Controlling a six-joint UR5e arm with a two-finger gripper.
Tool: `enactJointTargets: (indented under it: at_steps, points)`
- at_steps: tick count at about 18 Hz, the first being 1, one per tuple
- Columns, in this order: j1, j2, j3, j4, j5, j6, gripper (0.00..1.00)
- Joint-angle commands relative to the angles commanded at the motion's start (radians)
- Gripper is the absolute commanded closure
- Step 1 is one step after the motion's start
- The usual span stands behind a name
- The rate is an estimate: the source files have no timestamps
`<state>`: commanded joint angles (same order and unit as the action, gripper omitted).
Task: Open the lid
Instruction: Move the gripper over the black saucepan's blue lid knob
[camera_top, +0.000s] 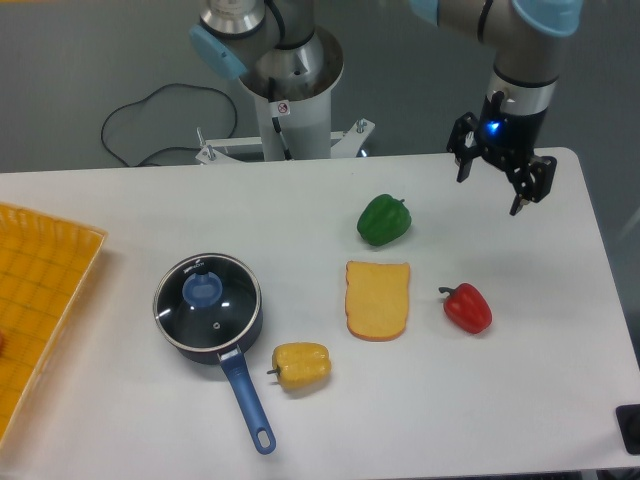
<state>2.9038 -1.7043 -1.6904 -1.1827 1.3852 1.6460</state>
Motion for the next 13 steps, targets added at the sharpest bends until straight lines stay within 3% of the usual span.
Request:
enactJointTargets:
  at_steps: [13]
  points:
    - [-0.018,0.006,-0.055,0.003,0.012,-0.052,0.00]
